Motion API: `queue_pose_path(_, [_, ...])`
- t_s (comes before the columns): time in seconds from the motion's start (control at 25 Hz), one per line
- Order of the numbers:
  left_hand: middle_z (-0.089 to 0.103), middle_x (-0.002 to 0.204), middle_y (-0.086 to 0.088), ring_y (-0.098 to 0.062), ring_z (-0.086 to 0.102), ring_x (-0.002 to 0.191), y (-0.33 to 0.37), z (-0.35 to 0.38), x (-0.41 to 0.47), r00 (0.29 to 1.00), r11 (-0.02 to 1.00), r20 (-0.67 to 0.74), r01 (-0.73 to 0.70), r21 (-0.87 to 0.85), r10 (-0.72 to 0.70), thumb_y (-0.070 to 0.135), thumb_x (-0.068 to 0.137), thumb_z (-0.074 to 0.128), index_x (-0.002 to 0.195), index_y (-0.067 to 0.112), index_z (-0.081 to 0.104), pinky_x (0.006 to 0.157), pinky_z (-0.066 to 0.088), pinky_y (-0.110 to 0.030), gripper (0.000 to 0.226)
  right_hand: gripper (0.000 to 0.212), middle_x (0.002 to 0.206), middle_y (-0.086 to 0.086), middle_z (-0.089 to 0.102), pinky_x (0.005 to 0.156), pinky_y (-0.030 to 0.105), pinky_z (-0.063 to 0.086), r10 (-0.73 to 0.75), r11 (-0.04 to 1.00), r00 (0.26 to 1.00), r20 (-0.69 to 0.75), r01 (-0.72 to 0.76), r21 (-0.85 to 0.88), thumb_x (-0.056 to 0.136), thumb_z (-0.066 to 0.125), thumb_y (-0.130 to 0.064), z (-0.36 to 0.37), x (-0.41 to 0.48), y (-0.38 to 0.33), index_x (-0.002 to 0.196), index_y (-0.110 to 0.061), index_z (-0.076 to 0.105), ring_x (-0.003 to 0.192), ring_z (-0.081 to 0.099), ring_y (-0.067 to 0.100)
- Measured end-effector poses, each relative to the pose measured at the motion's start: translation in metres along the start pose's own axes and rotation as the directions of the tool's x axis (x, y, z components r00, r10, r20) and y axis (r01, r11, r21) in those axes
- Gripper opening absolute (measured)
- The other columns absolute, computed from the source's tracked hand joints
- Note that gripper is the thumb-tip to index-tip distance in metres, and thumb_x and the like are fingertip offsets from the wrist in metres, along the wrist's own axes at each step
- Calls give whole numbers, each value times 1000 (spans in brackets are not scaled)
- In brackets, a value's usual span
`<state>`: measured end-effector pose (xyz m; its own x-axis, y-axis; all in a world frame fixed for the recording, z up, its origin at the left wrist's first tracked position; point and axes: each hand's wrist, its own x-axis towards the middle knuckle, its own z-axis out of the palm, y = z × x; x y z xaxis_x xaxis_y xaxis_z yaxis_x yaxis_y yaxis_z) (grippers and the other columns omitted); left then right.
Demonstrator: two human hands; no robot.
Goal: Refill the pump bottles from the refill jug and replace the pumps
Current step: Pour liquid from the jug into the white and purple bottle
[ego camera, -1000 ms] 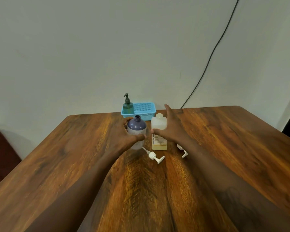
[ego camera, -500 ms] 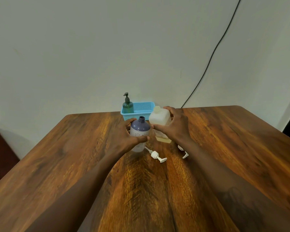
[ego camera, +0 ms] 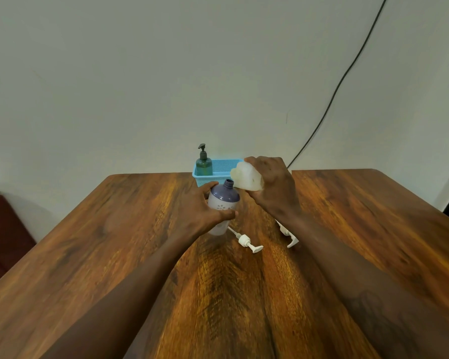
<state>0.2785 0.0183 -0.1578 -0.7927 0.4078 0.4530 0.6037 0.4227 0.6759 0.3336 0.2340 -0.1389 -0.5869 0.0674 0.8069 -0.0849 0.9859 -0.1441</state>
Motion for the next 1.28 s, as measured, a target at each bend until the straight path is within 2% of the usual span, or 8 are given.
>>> queue_pose_path(0.12, [68, 125, 8, -12, 65, 103, -1, 0, -1, 1000, 1000, 2, 15, 4, -15, 60, 57, 88, 138, 26, 60, 85, 60, -30, 93, 79, 129, 10, 63, 88, 39, 60, -39, 999, 999, 0, 39, -18, 68, 94, -17, -2, -1, -1, 138, -16, 57, 116, 55, 29])
queue_pose_path(0.28, [61, 117, 15, -10, 62, 102, 1, -1, -3, 1000, 1000, 2, 0, 0, 0, 48, 63, 93, 138, 25, 60, 83, 54, -24, 85, 79, 131, 10, 62, 93, 41, 56, -60, 998, 998, 28, 61, -35, 68, 91, -10, -3, 1, -2, 138, -17, 57, 119, 54, 30])
queue_pose_path(0.52, [63, 117, 12, -10, 61, 101, 0, -2, -3, 1000, 1000, 14, -15, 1, 15, 43, 66, 94, 137, 24, 60, 76, 47, -14, 81, 81, 132, 9, 62, 96, 42, 52, -78, 996, 996, 51, 81, -47, 66, 87, -1, -6, 2, -5, 139, -19, 57, 122, 53, 30])
queue_pose_path(0.64, [66, 118, 9, -11, 62, 100, -1, -3, -4, 1000, 999, 1, -28, 17, 28, 44, 65, 94, 136, 23, 61, 78, 50, -19, 81, 80, 131, 10, 62, 96, 43, 52, -99, 994, 994, 51, 101, -46, 66, 83, 3, -8, 3, -6, 139, -18, 59, 123, 52, 32])
queue_pose_path(0.76, [66, 118, 8, -13, 62, 101, -3, -3, -3, 1000, 999, 8, -27, 41, 27, 48, 64, 93, 138, 22, 61, 83, 53, -25, 85, 80, 130, 12, 63, 96, 45, 52, -110, 992, 992, 56, 114, -60, 65, 84, 4, -9, 4, -7, 138, -17, 60, 123, 53, 33])
queue_pose_path(0.96, [69, 120, 6, -12, 64, 101, -6, -1, -3, 1000, 997, 5, -27, 68, 27, 54, 60, 89, 136, 22, 62, 80, 52, -23, 87, 74, 128, 15, 64, 96, 45, 53, -145, 985, 988, 54, 150, -81, 67, 82, 6, -12, 4, -10, 135, -14, 63, 122, 54, 35])
queue_pose_path(1.16, [67, 121, 7, -9, 60, 99, -6, -2, -4, 1000, 997, 8, -27, 74, 26, 46, 64, 93, 138, 23, 61, 72, 42, -10, 83, 70, 128, 15, 64, 97, 46, 52, -160, 981, 985, 67, 166, -99, 70, 84, 2, -13, 4, -12, 134, -14, 64, 122, 54, 36])
queue_pose_path(1.28, [63, 116, 11, -10, 60, 99, -6, -2, -6, 999, 998, 21, -29, 59, 27, 44, 65, 93, 138, 23, 60, 76, 48, -17, 83, 68, 126, 15, 65, 97, 48, 53, -177, 978, 983, 52, 182, -101, 69, 86, 0, -15, 5, -15, 132, -14, 65, 120, 55, 37])
